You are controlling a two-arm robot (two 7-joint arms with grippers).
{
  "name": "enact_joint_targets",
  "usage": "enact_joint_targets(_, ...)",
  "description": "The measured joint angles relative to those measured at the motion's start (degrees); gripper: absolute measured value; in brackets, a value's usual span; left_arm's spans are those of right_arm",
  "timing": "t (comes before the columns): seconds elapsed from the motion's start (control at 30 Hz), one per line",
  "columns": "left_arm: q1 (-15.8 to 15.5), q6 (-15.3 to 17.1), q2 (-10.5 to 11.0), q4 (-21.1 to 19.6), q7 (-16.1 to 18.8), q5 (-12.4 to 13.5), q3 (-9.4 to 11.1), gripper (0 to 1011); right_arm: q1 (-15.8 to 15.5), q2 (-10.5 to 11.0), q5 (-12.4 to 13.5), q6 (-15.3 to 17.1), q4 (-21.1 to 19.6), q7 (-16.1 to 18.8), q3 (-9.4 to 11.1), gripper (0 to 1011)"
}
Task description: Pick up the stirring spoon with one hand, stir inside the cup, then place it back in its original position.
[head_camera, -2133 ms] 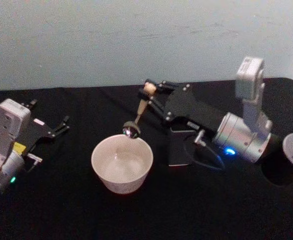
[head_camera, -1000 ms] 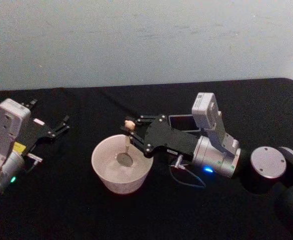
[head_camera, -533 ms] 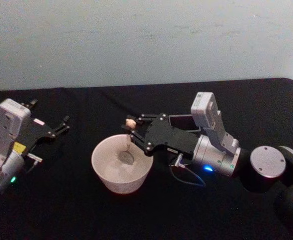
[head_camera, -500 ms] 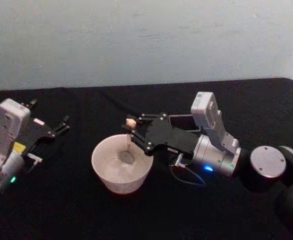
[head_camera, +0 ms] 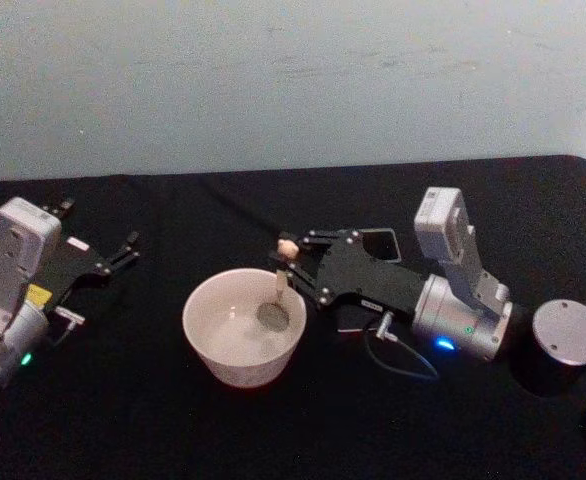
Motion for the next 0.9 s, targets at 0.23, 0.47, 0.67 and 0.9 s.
enact_joint_targets(0.23,0.0,0.0,0.0,0.0,0.0,0.0,0.0,1001,-2.8,1.9,1.6,1.0,-4.5,1.4,-0.1,215)
enact_joint_targets(0.47,0.0,0.0,0.0,0.0,0.0,0.0,0.0,1001,-3.7,2.2,2.6,1.7,-6.5,2.5,-1.5,215)
enact_joint_targets(0.67,0.0,0.0,0.0,0.0,0.0,0.0,0.0,1001,-3.0,1.3,2.6,2.0,-5.9,2.9,-2.8,215)
enact_joint_targets(0.9,0.0,0.0,0.0,0.0,0.0,0.0,0.0,1001,-0.8,-1.0,1.9,1.9,-2.9,1.3,-3.1,215)
